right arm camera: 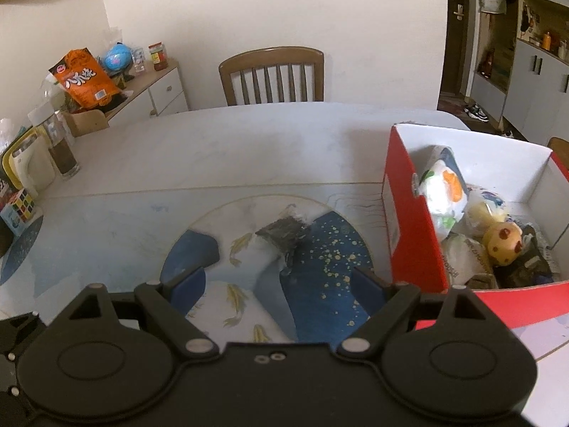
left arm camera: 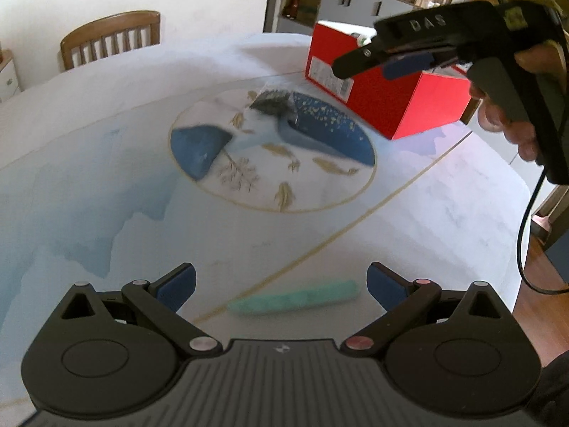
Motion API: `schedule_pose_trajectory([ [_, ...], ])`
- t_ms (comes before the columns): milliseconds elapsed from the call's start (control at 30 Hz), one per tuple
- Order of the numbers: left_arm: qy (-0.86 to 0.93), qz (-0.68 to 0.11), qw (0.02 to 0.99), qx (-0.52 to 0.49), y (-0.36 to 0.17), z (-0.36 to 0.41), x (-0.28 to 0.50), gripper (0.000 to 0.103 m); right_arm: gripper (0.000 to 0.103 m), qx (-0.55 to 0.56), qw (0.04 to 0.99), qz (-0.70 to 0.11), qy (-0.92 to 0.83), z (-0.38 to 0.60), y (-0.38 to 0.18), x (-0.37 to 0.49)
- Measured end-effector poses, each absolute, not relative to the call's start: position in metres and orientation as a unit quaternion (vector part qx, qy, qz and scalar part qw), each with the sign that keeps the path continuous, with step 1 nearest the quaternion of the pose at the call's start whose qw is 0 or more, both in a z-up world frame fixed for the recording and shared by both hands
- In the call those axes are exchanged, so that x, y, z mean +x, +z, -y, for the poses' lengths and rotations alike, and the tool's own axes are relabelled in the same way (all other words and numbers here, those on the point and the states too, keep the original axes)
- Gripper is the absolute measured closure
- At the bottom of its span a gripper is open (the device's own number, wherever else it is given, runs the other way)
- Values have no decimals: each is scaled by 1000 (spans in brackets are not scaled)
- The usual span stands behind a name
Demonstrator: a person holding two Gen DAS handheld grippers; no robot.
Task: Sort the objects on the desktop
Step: 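Move the right tool to the black mesh bag while the left tool grasps the green clay stick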
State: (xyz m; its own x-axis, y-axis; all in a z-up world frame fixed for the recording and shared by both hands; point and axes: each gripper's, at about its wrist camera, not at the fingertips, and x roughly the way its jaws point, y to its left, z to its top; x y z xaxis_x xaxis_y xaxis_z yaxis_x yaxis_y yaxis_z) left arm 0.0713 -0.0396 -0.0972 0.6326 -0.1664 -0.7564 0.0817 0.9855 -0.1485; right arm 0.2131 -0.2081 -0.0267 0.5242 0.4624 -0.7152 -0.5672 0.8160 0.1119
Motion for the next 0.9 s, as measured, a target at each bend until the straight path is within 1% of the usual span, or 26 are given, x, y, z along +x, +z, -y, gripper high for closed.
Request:
schedule_pose_trajectory([
  [500,-1,-415,909,-44,-120,70,63,0,14,-101,859,-392,314,180,-52,230],
  [900,41,-396,917,-15,-126,85,66,0,19,-116,857,-399,305,161,-85,275],
])
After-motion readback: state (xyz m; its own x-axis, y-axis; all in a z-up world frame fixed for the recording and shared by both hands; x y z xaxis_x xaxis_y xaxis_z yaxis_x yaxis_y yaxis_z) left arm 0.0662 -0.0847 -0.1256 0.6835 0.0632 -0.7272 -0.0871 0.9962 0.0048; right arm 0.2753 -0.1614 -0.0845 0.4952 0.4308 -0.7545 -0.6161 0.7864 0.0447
